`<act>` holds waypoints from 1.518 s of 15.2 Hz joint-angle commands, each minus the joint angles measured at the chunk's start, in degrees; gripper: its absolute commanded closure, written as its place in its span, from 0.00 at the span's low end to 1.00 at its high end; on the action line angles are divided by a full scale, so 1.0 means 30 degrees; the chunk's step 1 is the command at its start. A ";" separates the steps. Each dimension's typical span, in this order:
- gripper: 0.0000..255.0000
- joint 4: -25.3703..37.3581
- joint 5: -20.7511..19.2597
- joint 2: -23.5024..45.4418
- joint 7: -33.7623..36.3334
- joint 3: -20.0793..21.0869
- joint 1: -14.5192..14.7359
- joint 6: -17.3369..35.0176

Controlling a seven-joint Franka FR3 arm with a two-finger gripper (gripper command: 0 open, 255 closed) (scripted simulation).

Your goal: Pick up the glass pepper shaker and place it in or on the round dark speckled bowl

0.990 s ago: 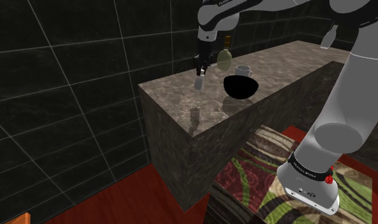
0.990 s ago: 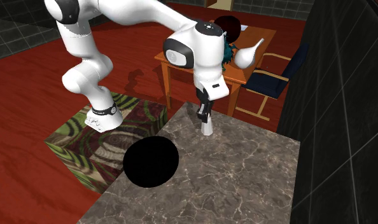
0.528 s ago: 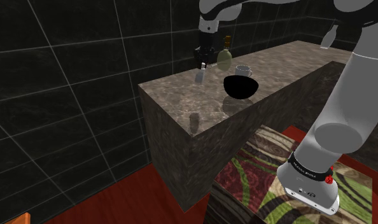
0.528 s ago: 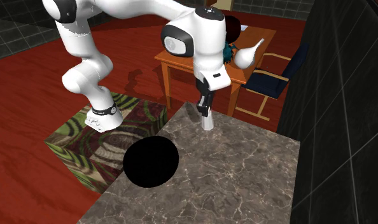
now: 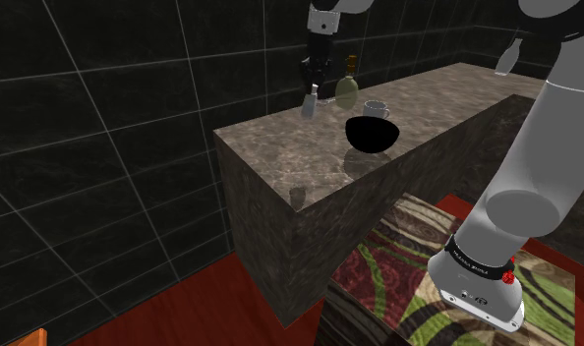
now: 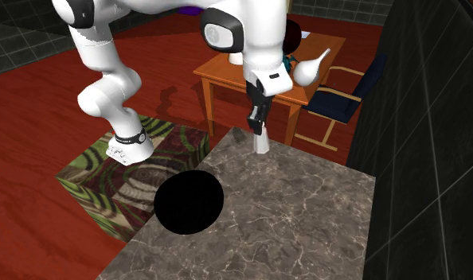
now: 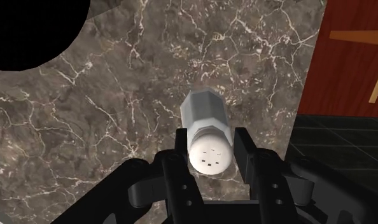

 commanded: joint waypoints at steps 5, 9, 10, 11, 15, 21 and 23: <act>1.00 -0.0450 -0.0089 -0.1166 -0.1031 -0.0525 -0.0595 -0.0820; 1.00 -0.1523 -0.0256 -0.2431 -0.2512 -0.1295 -0.1364 -0.1142; 1.00 -0.1731 -0.0309 -0.2707 -0.2890 -0.1499 -0.1558 -0.1242; 1.00 -0.1915 -0.0367 -0.2966 -0.3271 -0.1709 -0.1750 -0.1347; 1.00 -0.2420 -0.0629 -0.3829 -0.4832 -0.2586 -0.2530 -0.1826; 1.00 -0.2483 -0.1069 -0.4596 -0.7400 -0.4094 -0.3741 -0.2700; 1.00 -0.3038 -0.1078 -0.4636 -0.7428 -0.4099 -0.3743 -0.2184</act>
